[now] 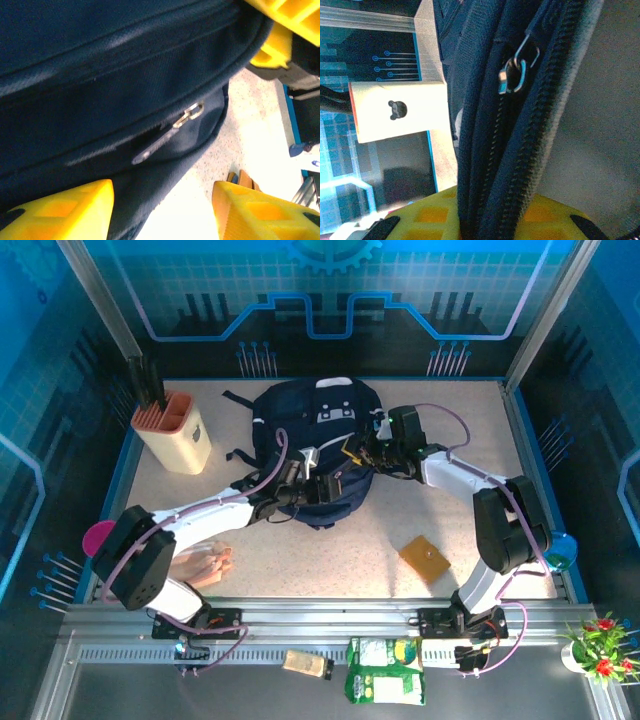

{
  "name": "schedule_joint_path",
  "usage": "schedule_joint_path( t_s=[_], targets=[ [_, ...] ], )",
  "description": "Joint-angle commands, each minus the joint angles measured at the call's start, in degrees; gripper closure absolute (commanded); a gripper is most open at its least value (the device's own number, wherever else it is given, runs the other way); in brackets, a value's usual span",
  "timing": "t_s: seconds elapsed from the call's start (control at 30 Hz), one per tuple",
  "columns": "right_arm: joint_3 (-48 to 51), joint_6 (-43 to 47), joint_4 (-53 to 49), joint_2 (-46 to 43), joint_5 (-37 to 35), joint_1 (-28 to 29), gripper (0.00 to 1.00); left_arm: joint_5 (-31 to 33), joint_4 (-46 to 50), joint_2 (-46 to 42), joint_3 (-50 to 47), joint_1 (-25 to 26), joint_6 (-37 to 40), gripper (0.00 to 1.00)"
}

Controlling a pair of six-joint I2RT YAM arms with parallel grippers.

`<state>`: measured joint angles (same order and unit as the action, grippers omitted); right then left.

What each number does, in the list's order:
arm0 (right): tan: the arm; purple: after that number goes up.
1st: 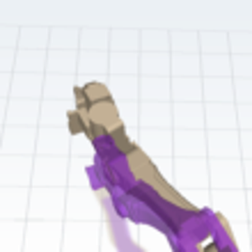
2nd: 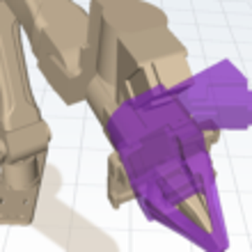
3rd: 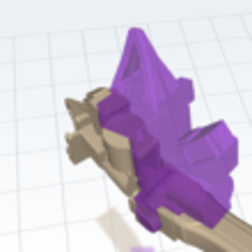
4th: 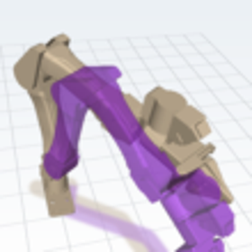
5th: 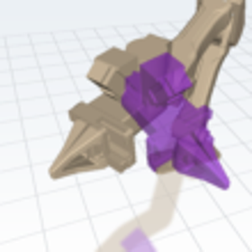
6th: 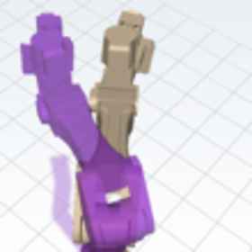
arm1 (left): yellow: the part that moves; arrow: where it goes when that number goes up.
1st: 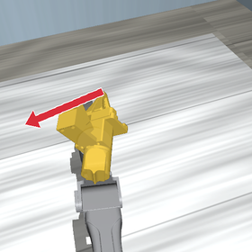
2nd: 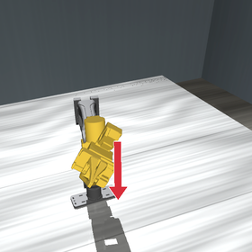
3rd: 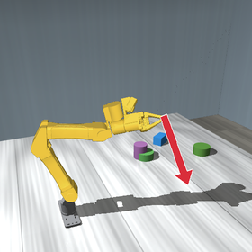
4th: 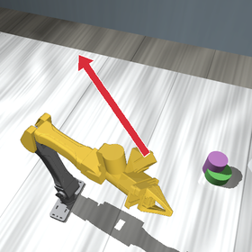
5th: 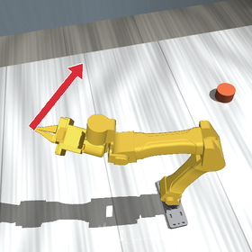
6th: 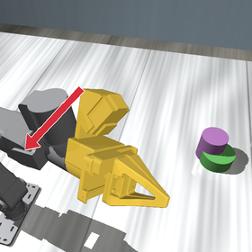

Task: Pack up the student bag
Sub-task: Unzip the student bag at the top-center of the table.

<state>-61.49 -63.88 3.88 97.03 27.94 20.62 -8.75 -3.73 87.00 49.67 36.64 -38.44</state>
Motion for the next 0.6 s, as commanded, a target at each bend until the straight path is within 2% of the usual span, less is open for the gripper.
schedule_joint_path(
  t_s=[0.0,0.23,0.57],
  targets=[
    [0.8,-3.1,6.4,-2.9,4.6,1.3,0.8,3.1,-5.5,1.7,0.3,0.6,-2.8,0.46],
    [1.7,-4.8,8.1,-3.0,5.4,1.3,0.8,3.5,-9.2,3.5,0.5,0.8,-2.8,0.45],
    [1.8,-4.3,7.8,-2.8,5.0,1.1,0.8,4.1,-13.3,0.8,-2.1,1.0,-1.1,0.65]
  ],
)
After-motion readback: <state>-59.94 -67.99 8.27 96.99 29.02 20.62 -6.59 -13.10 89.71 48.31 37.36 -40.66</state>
